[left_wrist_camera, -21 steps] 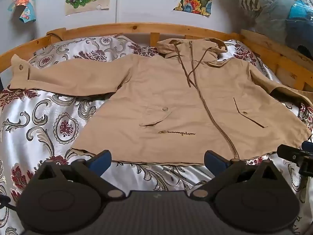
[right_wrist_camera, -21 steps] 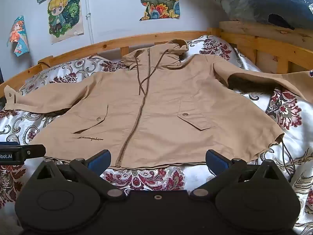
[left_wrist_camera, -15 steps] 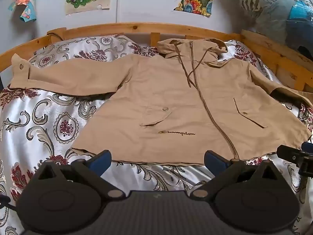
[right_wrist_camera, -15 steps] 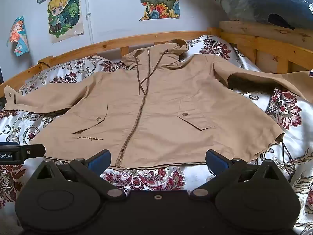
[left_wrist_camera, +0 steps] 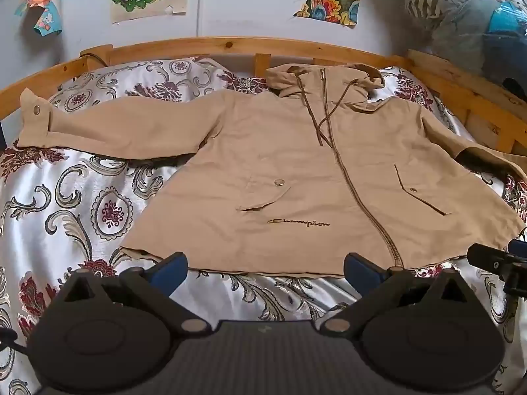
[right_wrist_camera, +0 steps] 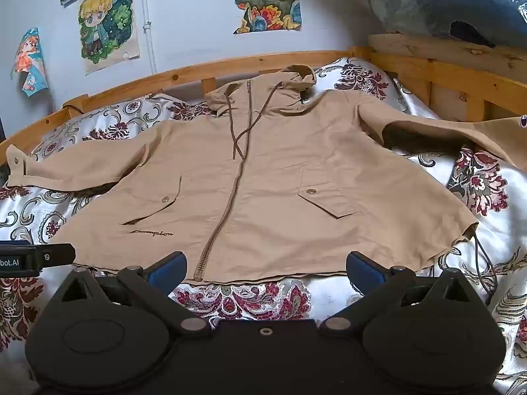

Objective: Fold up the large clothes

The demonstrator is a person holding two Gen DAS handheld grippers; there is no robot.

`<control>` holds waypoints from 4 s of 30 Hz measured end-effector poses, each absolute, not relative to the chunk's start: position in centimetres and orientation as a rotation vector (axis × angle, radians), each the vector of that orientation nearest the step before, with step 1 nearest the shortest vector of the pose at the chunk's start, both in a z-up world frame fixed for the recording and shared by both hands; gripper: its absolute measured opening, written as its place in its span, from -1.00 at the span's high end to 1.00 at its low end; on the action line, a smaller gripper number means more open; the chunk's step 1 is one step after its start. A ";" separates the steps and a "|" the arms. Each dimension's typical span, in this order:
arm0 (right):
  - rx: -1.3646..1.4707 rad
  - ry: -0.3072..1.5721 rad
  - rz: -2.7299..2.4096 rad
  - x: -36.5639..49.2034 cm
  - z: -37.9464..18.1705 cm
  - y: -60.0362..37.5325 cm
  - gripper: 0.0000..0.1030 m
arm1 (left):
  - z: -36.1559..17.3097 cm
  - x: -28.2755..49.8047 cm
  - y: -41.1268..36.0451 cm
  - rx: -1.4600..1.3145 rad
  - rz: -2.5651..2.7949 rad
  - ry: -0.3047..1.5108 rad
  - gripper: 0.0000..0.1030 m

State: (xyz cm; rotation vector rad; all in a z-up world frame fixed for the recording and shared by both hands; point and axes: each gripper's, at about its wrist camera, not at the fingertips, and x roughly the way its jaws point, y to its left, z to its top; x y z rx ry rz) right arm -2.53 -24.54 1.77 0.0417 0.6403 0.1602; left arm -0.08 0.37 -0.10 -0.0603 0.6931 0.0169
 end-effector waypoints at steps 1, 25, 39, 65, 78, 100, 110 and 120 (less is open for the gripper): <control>0.042 0.641 0.160 -2.5 1.8 -24.5 -0.99 | -0.1 -0.1 0.4 -0.061 0.017 0.693 -0.99; 0.046 0.644 0.159 -2.4 1.7 -24.7 -0.99 | -0.6 -0.3 1.1 -0.061 0.017 0.695 -0.99; 0.049 0.646 0.157 -2.4 1.7 -24.9 -0.99 | -0.8 -0.2 1.4 -0.063 0.028 0.698 -0.99; 0.053 0.649 0.153 -2.2 1.8 -24.9 -0.99 | -0.5 -0.1 1.2 -0.053 0.029 0.701 -0.99; 0.107 0.649 0.102 -2.0 1.7 -26.2 -0.99 | 0.6 2.4 0.0 0.048 0.012 0.722 -0.99; 0.476 0.454 -0.169 1.7 4.0 -38.2 -0.99 | 3.5 12.6 -10.9 0.269 -0.174 0.888 -0.99; 0.694 0.446 -0.126 8.5 1.0 -45.3 -0.99 | 2.0 11.6 -13.0 0.289 -0.242 0.915 -0.99; 0.739 0.386 -0.099 9.4 0.0 -48.0 -0.99 | 1.5 14.3 -15.4 0.291 -0.268 0.914 -0.99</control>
